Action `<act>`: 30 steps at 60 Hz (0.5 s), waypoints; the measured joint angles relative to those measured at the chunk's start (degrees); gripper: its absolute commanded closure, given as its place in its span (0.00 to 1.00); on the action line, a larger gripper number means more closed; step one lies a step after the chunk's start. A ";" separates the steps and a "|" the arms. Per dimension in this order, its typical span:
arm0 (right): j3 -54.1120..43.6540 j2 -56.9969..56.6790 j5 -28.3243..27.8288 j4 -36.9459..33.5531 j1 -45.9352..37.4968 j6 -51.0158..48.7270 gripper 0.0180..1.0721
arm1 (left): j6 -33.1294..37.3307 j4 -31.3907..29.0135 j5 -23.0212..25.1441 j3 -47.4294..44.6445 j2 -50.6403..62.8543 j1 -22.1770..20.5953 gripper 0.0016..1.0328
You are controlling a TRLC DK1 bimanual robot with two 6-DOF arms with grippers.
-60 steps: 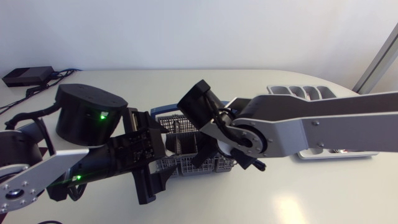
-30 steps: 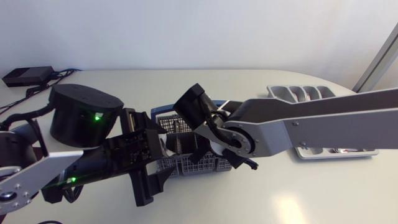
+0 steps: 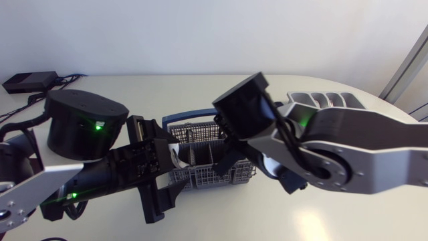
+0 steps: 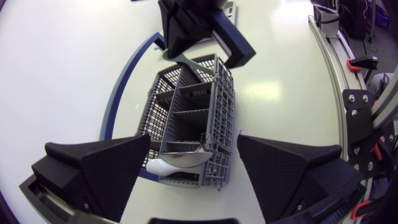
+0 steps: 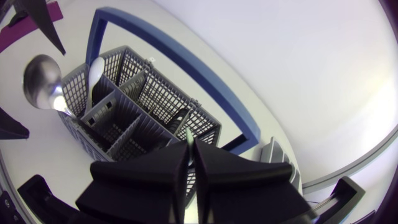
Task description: Sort the cutlery from the basket into the organizer compartments.
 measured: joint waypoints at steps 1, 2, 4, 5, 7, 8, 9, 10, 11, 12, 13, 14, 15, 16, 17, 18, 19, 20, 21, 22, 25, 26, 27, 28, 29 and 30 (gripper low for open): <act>-0.50 -1.18 -0.35 0.26 0.02 -0.31 0.95 | -0.07 -0.02 0.00 0.00 0.00 -0.13 0.07; -0.81 -2.03 -0.59 0.33 0.02 -0.48 0.95 | -0.11 -0.02 0.00 0.00 0.00 -0.20 0.07; -1.40 -3.89 -1.31 0.39 0.02 -0.87 0.95 | -0.46 -0.02 0.00 0.00 0.00 -0.46 0.07; -1.68 -4.72 -1.88 0.50 0.00 -1.11 0.95 | -0.50 -0.02 0.00 0.00 0.00 -0.57 0.07; -2.21 -6.29 -2.64 0.66 0.02 -1.29 0.95 | -0.61 0.00 0.00 0.00 0.02 -0.72 0.07; -2.62 -7.45 -3.23 0.79 0.02 -1.36 0.95 | -0.70 -0.02 0.00 0.00 0.04 -0.90 0.07; -2.84 -8.20 -3.63 0.79 0.02 -1.51 0.95 | -0.76 -0.02 0.00 0.00 0.07 -0.96 0.07; -3.13 -9.01 -3.82 0.85 0.02 -1.51 0.95 | -0.92 0.00 0.00 0.00 0.11 -1.05 0.07; -3.43 -9.84 -4.20 0.98 0.02 -1.53 0.95 | -0.92 0.00 -0.02 0.00 0.15 -1.22 0.07; -3.63 -10.54 -4.63 0.96 0.02 -1.55 0.95 | -0.94 0.00 0.00 0.00 0.22 -1.31 0.07; -3.93 -11.54 -4.96 0.98 0.02 -1.70 0.95 | -1.11 0.00 0.00 0.00 0.39 -1.44 0.07; -4.04 -12.22 -5.20 1.01 0.02 -1.75 0.95 | -1.18 0.00 0.00 0.02 0.50 -1.55 0.07; -4.28 -13.20 -5.57 1.01 0.02 -1.97 0.95 | -1.51 -0.02 0.02 0.11 0.76 -1.68 0.07; -4.39 -13.86 -5.99 1.01 0.02 -2.01 0.95 | -1.53 0.00 0.02 0.15 0.94 -1.70 0.07; -4.55 -14.71 -6.43 1.01 0.02 -2.34 0.95 | -1.60 0.00 0.00 0.22 1.09 -1.81 0.07; -4.61 -15.39 -6.80 0.98 0.02 -2.43 0.95 | -1.88 -0.02 0.00 0.33 1.38 -1.97 0.07; -4.66 -16.06 -7.08 0.92 0.02 -2.67 0.95 | -1.95 -0.02 0.02 0.42 1.57 -2.01 0.07; -4.70 -16.92 -7.63 0.85 0.02 -2.82 0.95 | -1.99 0.00 0.02 0.57 1.81 -2.03 0.07; -4.70 -17.77 -8.33 0.68 0.02 -2.89 0.95 | -1.99 0.00 0.07 0.70 1.99 -2.05 0.07; -4.70 -18.80 -9.11 0.55 0.00 -3.02 0.95 | -2.03 -0.04 0.15 0.92 2.23 -2.05 0.07; -4.70 -21.16 -10.84 -0.42 -0.02 -3.04 0.95 | -2.29 0.00 0.68 1.38 2.60 -2.05 0.07; -4.70 -21.70 -11.30 -0.70 -0.04 -3.04 0.95 | -2.40 -0.02 0.79 1.55 2.71 -2.05 0.07; -4.70 -22.58 -12.02 -1.14 -0.04 -3.04 0.95 | -2.45 -0.02 1.18 1.75 2.78 -2.05 0.07; -4.70 -23.10 -12.57 -1.53 -0.07 -3.04 0.95 | -2.49 -0.02 1.51 1.97 2.86 -2.05 0.07; -4.70 -23.80 -13.42 -1.86 -0.22 -3.02 0.95 | -2.84 -0.02 2.14 2.21 2.99 -2.03 0.07; -4.70 -24.33 -14.29 -2.16 -0.39 -3.02 0.95 | -3.15 -0.02 2.58 2.43 3.08 -2.03 0.07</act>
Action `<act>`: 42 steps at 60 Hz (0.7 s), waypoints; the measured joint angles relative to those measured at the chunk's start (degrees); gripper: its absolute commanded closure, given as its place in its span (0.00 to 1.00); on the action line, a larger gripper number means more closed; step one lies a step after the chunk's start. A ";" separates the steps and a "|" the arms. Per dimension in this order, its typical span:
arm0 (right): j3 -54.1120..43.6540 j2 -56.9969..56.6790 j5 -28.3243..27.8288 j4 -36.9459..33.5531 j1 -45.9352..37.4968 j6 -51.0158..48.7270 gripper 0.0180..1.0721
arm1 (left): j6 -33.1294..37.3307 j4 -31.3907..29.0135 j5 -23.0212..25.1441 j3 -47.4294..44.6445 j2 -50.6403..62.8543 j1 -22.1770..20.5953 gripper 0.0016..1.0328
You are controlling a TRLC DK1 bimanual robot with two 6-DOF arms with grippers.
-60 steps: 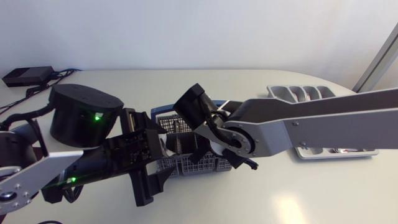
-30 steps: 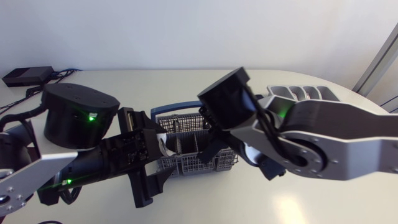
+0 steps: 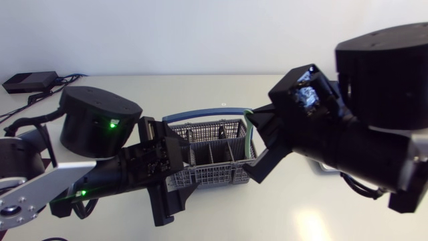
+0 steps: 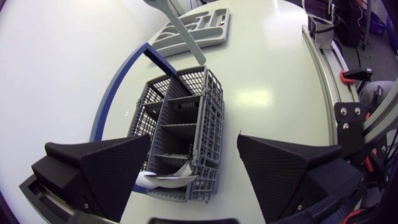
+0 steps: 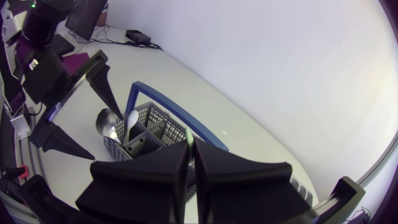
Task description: Sort the cutlery from the basket into the organizer compartments.
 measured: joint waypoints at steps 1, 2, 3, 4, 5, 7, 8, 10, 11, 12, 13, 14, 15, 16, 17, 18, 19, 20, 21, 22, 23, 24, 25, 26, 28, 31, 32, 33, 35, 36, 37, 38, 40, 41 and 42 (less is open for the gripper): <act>0.00 -0.50 -0.98 -0.39 -0.17 0.00 0.95 | -0.22 0.00 0.46 0.13 0.09 0.04 0.07; 0.00 -1.03 -1.90 -0.90 -0.42 0.02 0.95 | -0.57 0.00 1.46 0.52 0.31 0.13 0.07; 0.00 -1.44 -2.95 -1.38 -0.55 0.02 0.95 | -0.74 0.00 1.88 0.79 0.46 0.15 0.07; 0.00 -2.08 -4.59 -2.21 -0.92 0.02 0.95 | -1.11 0.00 2.80 1.20 0.74 0.17 0.07; 0.00 -2.45 -5.60 -2.75 -1.11 0.09 0.95 | -1.46 -0.02 3.26 1.49 0.92 0.24 0.07; 0.00 -3.32 -7.78 -3.93 -1.46 0.17 0.95 | -1.88 -0.02 4.37 2.23 1.46 0.42 0.07; 0.00 -3.58 -8.39 -4.26 -1.53 0.24 0.95 | -2.12 -0.07 4.92 2.54 1.75 0.42 0.07; 0.02 -4.39 -10.78 -5.07 -1.64 0.24 0.95 | -2.75 -0.35 6.40 3.43 2.36 0.52 0.07; 0.02 -5.01 -12.13 -5.90 -1.64 0.26 0.95 | -3.08 -0.74 7.41 4.13 2.78 0.61 0.07; 0.02 -5.38 -12.79 -6.29 -1.64 0.26 0.95 | -3.41 -0.94 8.02 4.57 3.08 0.74 0.07; 0.02 -5.60 -13.22 -6.51 -1.64 0.26 0.95 | -3.52 -1.27 8.96 5.16 3.43 0.81 0.07; 0.02 -6.32 -14.64 -7.08 -1.64 0.26 0.95 | -3.82 -1.64 9.53 5.66 3.72 0.85 0.07; 0.02 -6.75 -15.15 -7.30 -1.64 0.26 0.95 | -3.87 -1.92 10.21 6.10 4.02 0.85 0.07; 0.02 -7.23 -15.87 -7.48 -1.64 0.26 0.95 | -4.17 -2.36 10.93 6.71 4.37 0.85 0.07; 0.02 -7.76 -16.72 -7.65 -1.70 0.26 0.95 | -4.46 -2.75 11.72 7.28 4.74 0.87 0.07; 0.02 -8.20 -17.57 -7.74 -1.86 0.26 0.95 | -4.57 -3.10 12.37 7.76 5.05 0.92 0.07; 0.02 -8.57 -18.34 -7.89 -1.99 0.26 0.95 | -4.81 -3.45 13.00 8.17 5.29 0.98 0.07; 0.02 -8.92 -19.12 -7.96 -2.19 0.26 0.95 | -4.90 -3.91 13.92 8.70 5.57 1.07 0.07; 0.02 -9.44 -20.31 -8.13 -2.51 0.26 0.95 | -5.03 -4.42 14.97 9.27 5.88 1.14 0.07; 0.02 -9.81 -21.00 -8.26 -2.82 0.26 0.95 | -5.14 -4.74 15.58 9.62 6.08 1.18 0.07; 0.02 -10.12 -21.53 -8.31 -3.10 0.26 0.95 | -5.27 -5.11 16.33 9.94 6.21 1.25 0.07; 0.02 -10.36 -22.08 -8.37 -3.39 0.26 0.95 | -5.40 -5.44 17.11 10.32 6.38 1.36 0.07; 0.02 -10.60 -22.51 -8.39 -3.67 0.26 0.95 | -5.60 -5.77 17.88 10.62 6.49 1.46 0.07; 0.02 -10.86 -23.10 -8.39 -4.04 0.26 0.95 | -5.84 -6.14 18.91 11.02 6.67 1.60 0.07; 0.02 -11.19 -24.28 -8.37 -4.74 0.26 0.95 | -6.23 -7.32 21.00 11.98 7.10 1.92 0.07; 0.02 -11.41 -25.94 -8.37 -5.64 0.28 0.95 | -6.43 -8.20 22.69 13.03 7.63 2.08 0.08; 0.02 -11.43 -26.56 -8.33 -5.88 0.33 0.95 | -6.45 -8.39 23.08 13.31 7.78 2.16 0.09; 0.02 -11.43 -27.30 -8.33 -6.23 0.46 0.95 | -6.60 -8.66 24.09 13.75 8.07 2.29 0.09; 0.02 -11.43 -28.61 -8.33 -6.69 0.74 0.95 | -6.62 -8.96 25.22 14.12 8.33 2.32 0.10; 0.02 -11.43 -29.35 -8.33 -6.93 1.03 0.95 | -6.69 -9.31 25.88 14.29 8.48 2.38 0.11; 0.02 -11.43 -29.97 -8.28 -7.15 1.40 0.95 | -6.73 -9.53 26.40 14.45 8.61 2.38 0.11; 0.02 -11.43 -30.71 -8.17 -7.39 1.70 0.95 | -6.78 -9.92 27.15 14.69 8.76 2.43 0.11; 0.02 -11.43 -31.76 -7.85 -7.69 2.12 0.95 | -6.78 -10.36 28.17 14.93 9.03 2.43 0.12; 0.02 -11.43 -32.09 -7.52 -7.80 2.27 0.95 | -6.80 -10.64 28.68 15.10 9.16 2.43 0.13; 0.02 -11.43 -32.50 -7.30 -7.93 2.56 0.95 | -6.80 -10.84 29.07 15.23 9.29 2.43 0.15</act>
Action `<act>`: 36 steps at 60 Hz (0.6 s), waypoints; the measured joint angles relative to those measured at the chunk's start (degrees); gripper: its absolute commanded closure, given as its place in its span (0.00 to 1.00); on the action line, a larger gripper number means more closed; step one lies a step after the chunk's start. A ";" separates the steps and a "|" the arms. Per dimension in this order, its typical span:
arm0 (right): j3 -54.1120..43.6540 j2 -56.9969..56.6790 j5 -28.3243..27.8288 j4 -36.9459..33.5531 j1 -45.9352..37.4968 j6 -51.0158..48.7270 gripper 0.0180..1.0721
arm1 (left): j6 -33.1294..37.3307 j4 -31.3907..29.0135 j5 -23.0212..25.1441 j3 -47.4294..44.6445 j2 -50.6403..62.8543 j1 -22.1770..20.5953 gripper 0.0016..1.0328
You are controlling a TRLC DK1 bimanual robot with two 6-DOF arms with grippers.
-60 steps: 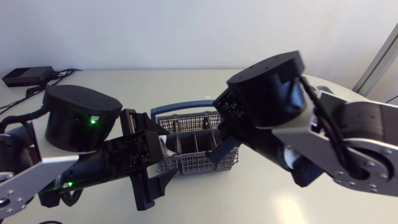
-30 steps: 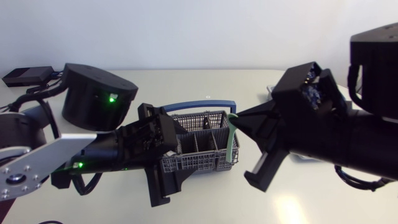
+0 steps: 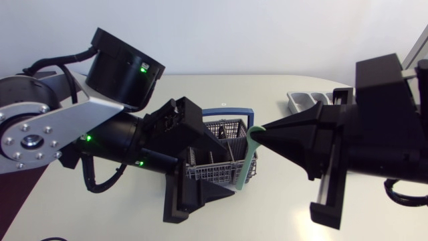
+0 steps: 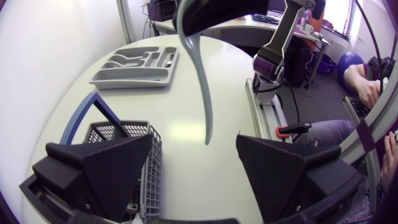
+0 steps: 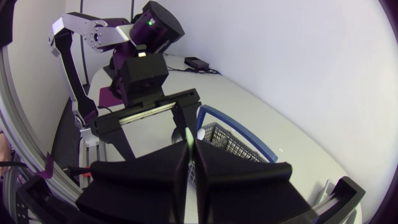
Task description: Sort the cutlery from the basket into the organizer compartments.
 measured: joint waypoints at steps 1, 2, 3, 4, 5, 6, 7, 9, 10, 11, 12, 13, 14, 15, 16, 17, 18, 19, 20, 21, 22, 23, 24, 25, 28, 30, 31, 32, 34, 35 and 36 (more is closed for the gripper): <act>0.00 0.00 -0.44 0.33 -0.04 0.33 0.95 | 0.00 -0.28 0.59 0.20 0.15 0.00 0.16; 0.00 0.00 -0.59 0.59 -0.04 0.44 0.95 | -0.02 -0.37 0.85 0.33 0.24 0.00 0.16; 0.00 0.00 -0.85 0.98 -0.04 0.68 0.95 | -0.02 -0.52 1.27 0.46 0.35 0.00 0.16; 0.00 0.00 -1.01 1.20 -0.04 0.74 0.95 | -0.02 -0.70 1.70 0.59 0.42 0.00 0.19; 0.00 0.00 -1.27 1.51 -0.04 0.83 0.95 | -0.02 -0.81 2.16 0.68 0.50 0.00 0.20; 0.00 0.00 -1.68 1.88 -0.04 0.96 0.95 | -0.02 -1.05 2.60 0.81 0.52 0.00 0.21; 0.00 0.00 -1.75 2.10 -0.04 1.03 0.95 | -0.02 -1.22 3.04 0.90 0.52 0.00 0.23; 0.00 0.00 -2.21 2.82 -0.04 1.51 0.95 | -0.02 -1.51 4.39 1.07 0.52 0.13 0.26; 0.00 0.00 -2.51 3.06 -0.04 1.75 0.95 | -0.02 -1.64 5.01 1.18 0.52 0.26 0.28; 0.00 0.02 -2.91 3.28 -0.07 1.88 0.95 | -0.02 -1.77 5.70 1.31 0.52 0.35 0.29; 0.00 0.04 -3.08 3.37 -0.11 2.10 0.95 | -0.02 -1.81 6.21 1.42 0.52 0.37 0.32; 0.00 0.07 -3.23 3.52 -0.11 2.23 0.95 | -0.02 -1.84 6.73 1.55 0.52 0.50 0.34; -0.02 0.07 -3.41 3.69 -0.11 2.32 0.95 | -0.02 -1.84 7.10 1.64 0.52 0.61 0.37; -0.02 0.07 -3.54 3.76 -0.15 2.51 0.95 | -0.02 -1.84 7.50 1.70 0.52 0.66 0.38; -0.02 0.09 -3.80 4.00 -0.17 2.71 0.95 | -0.02 -1.84 7.87 1.79 0.52 0.72 0.40; -0.02 0.09 -4.15 4.20 -0.26 2.95 0.95 | -0.02 -1.84 8.11 1.88 0.52 0.81 0.43; -0.02 0.11 -4.48 4.46 -0.35 3.15 0.95 | -0.02 -1.84 8.11 1.90 0.52 0.92 0.44; -0.02 0.11 -4.63 4.63 -0.39 3.34 0.95 | -0.02 -1.86 8.15 1.95 0.52 0.98 0.46; -0.02 0.11 -4.79 4.87 -0.46 3.37 0.95 | -0.02 -1.84 8.31 1.97 0.52 0.96 0.47; -0.02 0.11 -4.96 4.98 -0.52 3.54 0.95 | -0.02 -1.84 8.35 1.97 0.52 0.98 0.49; -0.02 0.11 -5.09 5.01 -0.66 3.72 0.95 | -0.02 -1.86 8.37 1.97 0.52 1.01 0.52; -0.02 0.11 -5.27 5.01 -0.74 3.76 0.95 | -0.02 -1.88 8.59 1.97 0.52 1.03 0.53; -0.02 0.11 -5.49 5.01 -0.83 3.80 0.95 | -0.02 -1.88 8.79 1.97 0.52 1.03 0.57; -0.02 0.11 -5.86 5.01 -0.98 3.98 0.95 | -0.02 -1.92 8.96 1.97 0.52 1.03 0.59; -0.02 0.13 -6.49 5.07 -1.57 4.17 0.95 | -0.02 -1.99 9.62 1.97 0.52 1.27 0.65; -0.02 0.11 -6.75 5.20 -1.90 4.20 0.95 | -0.02 -2.01 9.66 1.97 0.52 1.44 0.68; -0.02 0.13 -6.88 5.27 -1.97 4.20 0.95 | -0.02 -2.01 9.77 1.97 0.52 1.53 0.70; -0.02 0.13 -7.06 5.38 -2.12 4.20 0.95 | -0.02 -2.01 9.84 1.97 0.52 1.70 0.71; -0.02 0.13 -7.30 5.46 -2.25 4.20 0.95 | -0.02 -2.01 9.86 1.97 0.52 1.97 0.74; -0.02 0.13 -7.43 5.46 -2.32 4.22 0.95 | -0.02 -2.01 9.92 1.97 0.52 2.05 0.75; -0.02 0.11 -7.54 5.46 -2.32 4.22 0.95 | -0.02 -2.01 10.01 1.97 0.52 2.23 0.77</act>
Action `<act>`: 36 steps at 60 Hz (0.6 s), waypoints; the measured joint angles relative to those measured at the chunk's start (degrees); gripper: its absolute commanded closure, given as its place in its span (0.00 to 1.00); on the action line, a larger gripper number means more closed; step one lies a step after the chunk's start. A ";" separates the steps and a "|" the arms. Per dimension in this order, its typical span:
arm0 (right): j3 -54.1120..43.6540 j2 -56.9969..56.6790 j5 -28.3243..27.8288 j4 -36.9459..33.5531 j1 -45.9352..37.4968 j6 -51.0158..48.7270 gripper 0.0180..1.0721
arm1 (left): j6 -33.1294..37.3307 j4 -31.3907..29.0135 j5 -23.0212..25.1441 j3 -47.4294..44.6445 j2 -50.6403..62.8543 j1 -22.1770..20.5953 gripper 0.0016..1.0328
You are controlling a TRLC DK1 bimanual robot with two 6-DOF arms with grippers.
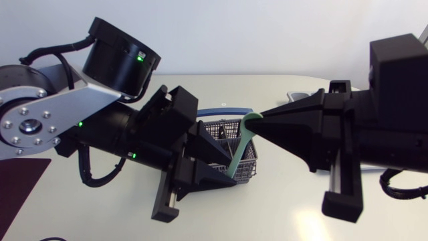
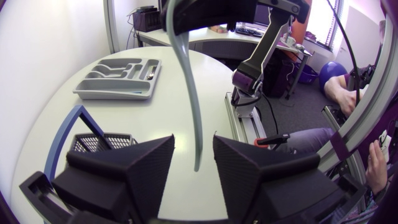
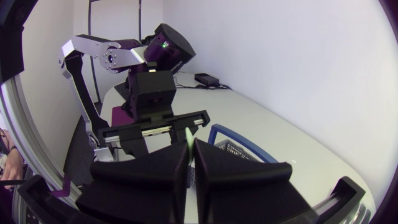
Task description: Sort the cutlery from the basket into the organizer compartments.
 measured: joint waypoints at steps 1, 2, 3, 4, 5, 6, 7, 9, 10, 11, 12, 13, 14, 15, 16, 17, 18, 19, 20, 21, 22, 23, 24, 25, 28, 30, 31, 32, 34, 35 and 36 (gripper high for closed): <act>0.00 0.00 -0.04 0.02 -0.02 0.00 0.95 | 0.00 0.00 0.04 0.00 0.00 0.04 0.78; 0.00 0.00 -0.07 0.04 -0.07 -0.02 0.95 | 0.00 0.00 0.15 0.00 0.00 0.17 0.78; 0.00 0.00 -0.24 0.04 -0.15 -0.02 0.95 | 0.00 0.00 0.35 0.00 0.00 0.28 0.79; 0.00 0.00 -0.37 0.07 -0.26 0.00 0.95 | 0.02 0.00 0.70 0.00 0.00 0.35 0.81; 0.00 0.00 -0.42 0.09 -0.33 0.00 0.95 | 0.00 0.00 0.85 0.00 0.00 0.37 0.82; 0.00 0.00 -0.42 0.15 -0.39 0.00 0.95 | 0.00 0.00 0.87 0.00 0.00 0.42 0.83; 0.00 0.00 -0.52 0.20 -0.57 0.00 0.95 | 0.00 0.00 0.96 0.00 0.00 0.39 0.86; 0.00 0.00 -0.87 0.35 -0.98 0.00 0.95 | 0.00 -0.02 1.07 0.00 0.00 0.39 0.89; 0.00 0.00 -1.07 0.39 -1.07 0.00 0.95 | 0.00 0.00 1.07 0.00 0.00 0.39 0.90; 0.00 0.00 -1.07 0.39 -1.14 0.02 0.95 | 0.00 0.00 1.07 0.00 0.00 0.39 0.92; 0.00 0.00 -1.18 0.39 -1.22 0.00 0.95 | 0.00 0.00 1.07 0.00 0.00 0.39 0.94; 0.00 0.00 -1.33 0.39 -1.31 0.02 0.95 | 0.00 0.00 1.07 0.00 0.00 0.39 0.94; 0.00 0.00 -1.44 0.39 -1.40 0.04 0.95 | 0.00 0.00 1.07 0.00 0.00 0.39 0.94; 0.00 0.00 -1.49 0.42 -1.44 0.15 0.95 | 0.00 0.00 1.07 0.00 0.00 0.39 0.95; 0.00 0.00 -1.51 0.42 -1.44 0.15 0.95 | 0.00 0.00 1.07 0.00 0.00 0.39 0.97; 0.00 0.00 -1.51 0.42 -1.44 0.15 0.95 | 0.00 0.00 1.07 0.00 0.00 0.39 0.97; 0.00 0.00 -1.51 0.44 -1.46 0.15 0.95 | -0.02 0.00 1.07 0.00 0.00 0.39 0.97; 0.00 0.00 -1.51 0.44 -1.46 0.15 0.95 | -0.02 0.00 1.11 0.00 0.00 0.39 0.97; 0.00 0.00 -1.51 0.44 -1.46 0.15 0.95 | -0.04 0.00 1.14 0.00 0.00 0.39 0.97; 0.00 0.00 -1.51 0.46 -1.46 0.15 0.95 | -0.15 -0.02 1.27 0.00 0.00 0.39 0.97; 0.00 0.00 -1.51 0.55 -1.46 0.15 0.95 | -0.20 0.00 1.33 0.00 0.00 0.39 0.97; 0.00 -0.02 -1.51 0.57 -1.46 0.15 0.95 | -0.22 0.00 1.33 0.00 0.00 0.39 0.97; 0.00 -0.04 -1.51 0.59 -1.46 0.15 0.94 | -0.24 0.00 1.38 0.00 0.00 0.39 0.97; 0.00 -0.04 -1.51 0.59 -1.46 0.15 0.94 | -0.46 -0.02 1.51 0.00 0.00 0.39 0.97; 0.00 -0.07 -1.55 0.59 -1.46 0.15 0.94 | -0.79 0.00 1.55 0.02 0.00 0.39 0.97; 0.00 -0.07 -1.60 0.59 -1.46 0.15 0.92 | -1.07 -0.02 1.70 0.02 0.00 0.39 0.97; 0.00 -0.07 -1.66 0.61 -1.46 0.15 0.89 | -1.09 -0.02 1.73 0.02 0.00 0.39 0.97; 0.00 -0.07 -1.66 0.61 -1.46 0.15 0.86 | -1.29 -0.02 1.79 0.02 0.00 0.39 0.97; 0.00 -0.11 -1.66 0.61 -1.46 0.15 0.82 | -1.51 -0.07 1.95 0.07 0.00 0.44 0.97; 0.00 -0.17 -1.66 0.66 -1.46 0.15 0.77 | -1.55 -0.09 1.97 0.11 0.00 0.52 0.97; 0.00 -0.20 -1.64 0.72 -1.46 0.15 0.74 | -1.66 -0.07 1.99 0.15 0.00 0.57 0.97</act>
